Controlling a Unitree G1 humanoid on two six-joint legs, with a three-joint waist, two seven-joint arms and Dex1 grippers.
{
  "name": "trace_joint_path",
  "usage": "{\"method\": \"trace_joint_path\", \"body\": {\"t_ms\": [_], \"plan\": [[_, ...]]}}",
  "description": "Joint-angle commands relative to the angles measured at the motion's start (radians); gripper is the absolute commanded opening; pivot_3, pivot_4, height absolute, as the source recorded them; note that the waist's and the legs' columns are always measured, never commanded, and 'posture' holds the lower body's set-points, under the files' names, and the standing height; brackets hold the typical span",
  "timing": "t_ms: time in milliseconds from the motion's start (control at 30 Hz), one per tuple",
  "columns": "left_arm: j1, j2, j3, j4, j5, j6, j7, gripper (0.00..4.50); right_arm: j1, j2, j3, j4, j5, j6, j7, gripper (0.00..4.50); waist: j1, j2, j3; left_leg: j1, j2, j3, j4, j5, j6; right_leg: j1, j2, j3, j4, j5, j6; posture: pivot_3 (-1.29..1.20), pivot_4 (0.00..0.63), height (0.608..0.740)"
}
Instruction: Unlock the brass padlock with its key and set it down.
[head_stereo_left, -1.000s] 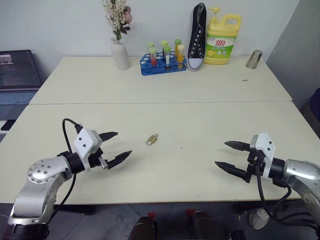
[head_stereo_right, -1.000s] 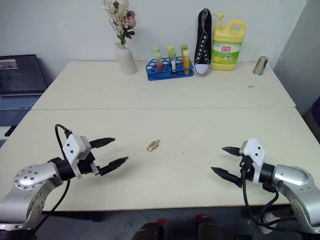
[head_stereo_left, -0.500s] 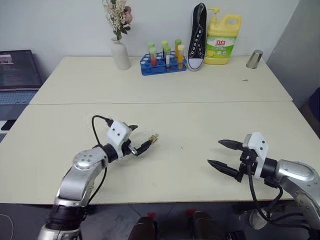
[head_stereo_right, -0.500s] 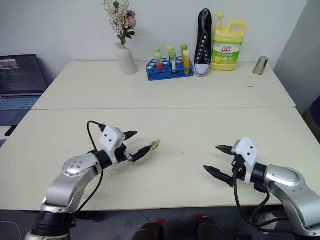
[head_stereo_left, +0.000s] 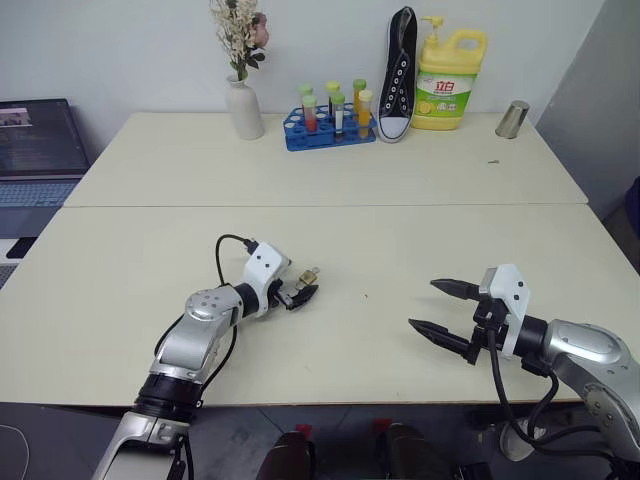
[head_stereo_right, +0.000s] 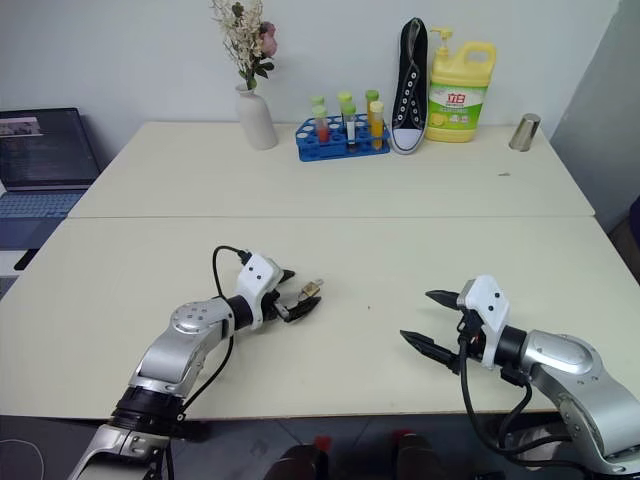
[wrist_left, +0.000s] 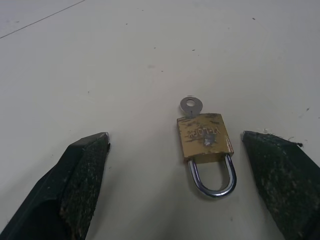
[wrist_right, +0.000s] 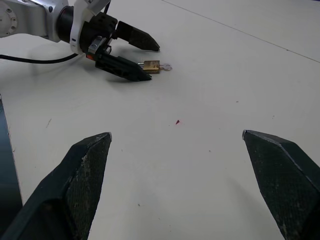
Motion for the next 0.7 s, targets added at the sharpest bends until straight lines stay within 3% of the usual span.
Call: {"method": "trace_joint_path", "body": {"t_ms": [33, 167, 433, 700], "plan": [[-0.029, -0.019, -0.034, 0.034, 0.033, 0.036, 0.005, 4.5, 0.0, 0.001, -0.005, -0.038, 0.018, -0.003, -0.001, 4.41, 0.003, 0.0, 0.0, 0.0, 0.0, 0.0, 0.0, 0.0, 0.0, 0.0, 0.0, 0.0, 0.0, 0.0, 0.0, 0.0, 0.15, 0.74], [-0.042, -0.019, -0.041, 0.037, 0.044, 0.082, 0.006, 3.6, -0.003, -0.003, -0.01, -0.044, 0.02, 0.001, -0.002, 4.5, 0.005, 0.0, -0.001, 0.0, -0.008, -0.002, 0.001, 0.0, 0.0, 0.001, -0.001, 0.0, 0.0, 0.0, 0.0, 0.0, 0.15, 0.74], [-0.015, 0.026, -0.054, -0.003, 0.056, 0.122, -0.009, 1.09, -0.005, 0.002, -0.015, -0.053, 0.027, 0.011, -0.009, 4.5, -0.004, 0.0, -0.001, 0.001, -0.007, -0.003, 0.001, 0.0, 0.0, 0.001, -0.001, 0.0, 0.001, 0.0, 0.0, 0.0, 0.15, 0.74], [0.007, 0.069, -0.079, -0.096, 0.045, -0.047, -0.136, 0.99, -0.008, 0.004, -0.019, -0.056, 0.044, 0.027, -0.012, 4.5, -0.005, 0.0, -0.001, 0.001, -0.007, -0.003, 0.0, 0.0, 0.0, 0.0, 0.0, 0.0, 0.001, 0.0, 0.0, 0.0, 0.15, 0.74]]}}
